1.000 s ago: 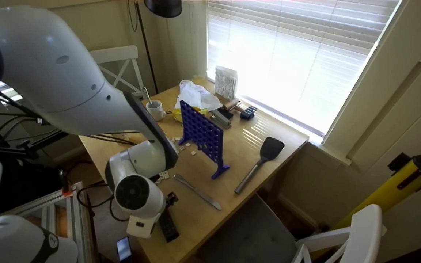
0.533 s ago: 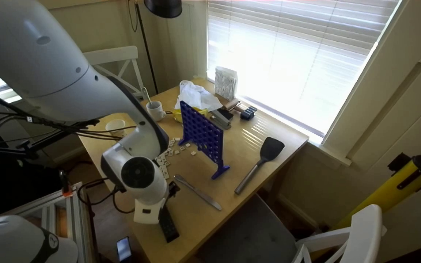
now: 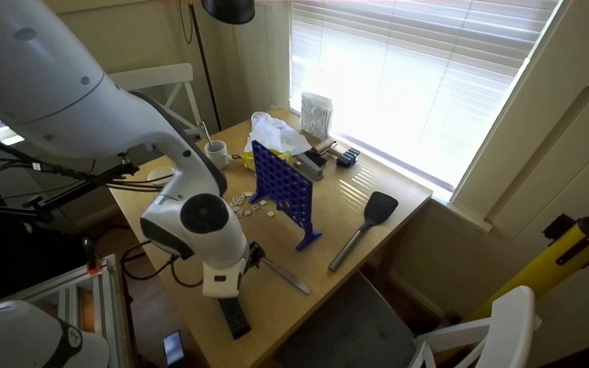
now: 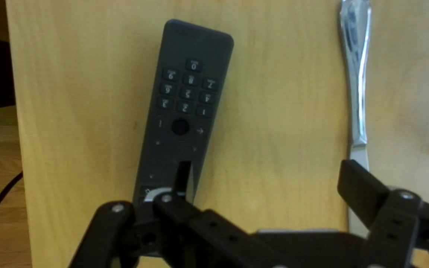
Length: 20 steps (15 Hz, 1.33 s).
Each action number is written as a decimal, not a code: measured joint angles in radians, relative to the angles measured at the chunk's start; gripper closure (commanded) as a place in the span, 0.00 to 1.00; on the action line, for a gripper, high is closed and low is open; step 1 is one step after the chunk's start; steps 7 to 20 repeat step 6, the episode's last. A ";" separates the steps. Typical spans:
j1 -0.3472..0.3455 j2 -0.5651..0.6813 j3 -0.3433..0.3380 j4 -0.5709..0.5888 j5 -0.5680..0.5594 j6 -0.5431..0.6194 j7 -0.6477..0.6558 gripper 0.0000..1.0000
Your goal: Move the black remote control to the right.
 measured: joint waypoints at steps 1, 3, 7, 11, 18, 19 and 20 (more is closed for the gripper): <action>0.022 -0.007 -0.036 0.001 -0.056 -0.010 0.034 0.00; 0.059 -0.031 -0.109 0.000 -0.195 -0.036 0.075 0.00; 0.082 -0.083 -0.171 0.004 -0.318 -0.050 0.066 0.00; 0.082 -0.083 -0.171 0.004 -0.318 -0.050 0.066 0.00; 0.082 -0.083 -0.171 0.004 -0.318 -0.050 0.066 0.00; 0.082 -0.083 -0.171 0.004 -0.318 -0.050 0.066 0.00; 0.082 -0.083 -0.171 0.004 -0.318 -0.050 0.066 0.00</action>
